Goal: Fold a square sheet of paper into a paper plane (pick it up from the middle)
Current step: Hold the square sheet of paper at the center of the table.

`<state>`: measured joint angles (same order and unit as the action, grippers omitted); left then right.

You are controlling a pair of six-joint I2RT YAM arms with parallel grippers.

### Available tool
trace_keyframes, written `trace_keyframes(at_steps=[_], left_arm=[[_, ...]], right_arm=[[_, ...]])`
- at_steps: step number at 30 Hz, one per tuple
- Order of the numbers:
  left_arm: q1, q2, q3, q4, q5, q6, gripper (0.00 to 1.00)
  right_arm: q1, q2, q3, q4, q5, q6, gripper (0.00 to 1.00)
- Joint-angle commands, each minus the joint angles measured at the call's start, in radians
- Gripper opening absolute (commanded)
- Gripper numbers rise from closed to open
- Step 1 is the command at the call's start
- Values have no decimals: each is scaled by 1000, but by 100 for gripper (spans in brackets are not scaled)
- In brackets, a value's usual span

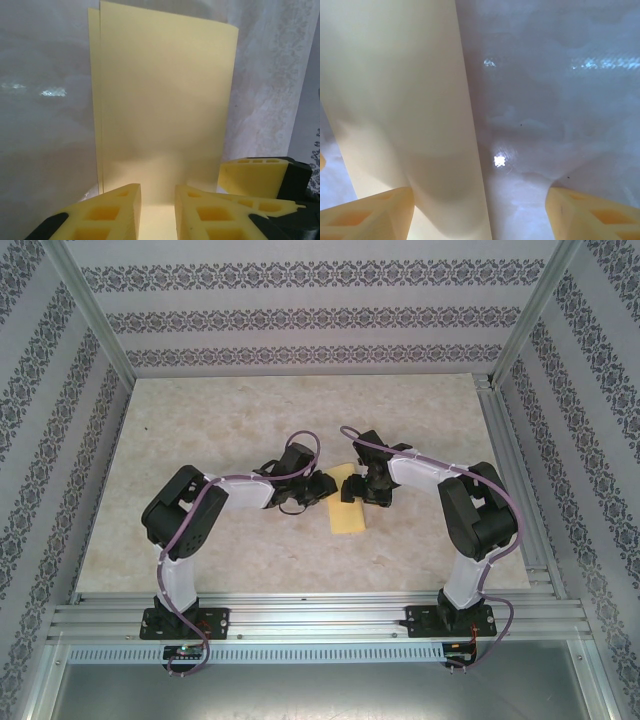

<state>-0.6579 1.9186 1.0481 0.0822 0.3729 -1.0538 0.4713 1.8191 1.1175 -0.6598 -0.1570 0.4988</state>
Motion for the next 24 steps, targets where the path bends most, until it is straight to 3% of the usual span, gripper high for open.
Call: trace_keyframes(at_steps=[1, 8, 24], left_arm=[[-16, -95, 2, -19, -74, 39, 28], [-14, -205, -39, -80, -188, 68, 31], [-14, -192, -37, -59, -160, 50, 31]], right_arm=[[-7, -10, -5, -17, 34, -1, 72], [-15, -36, -7, -17, 28, -5, 72], [-1, -22, -5, -23, 28, -6, 72]])
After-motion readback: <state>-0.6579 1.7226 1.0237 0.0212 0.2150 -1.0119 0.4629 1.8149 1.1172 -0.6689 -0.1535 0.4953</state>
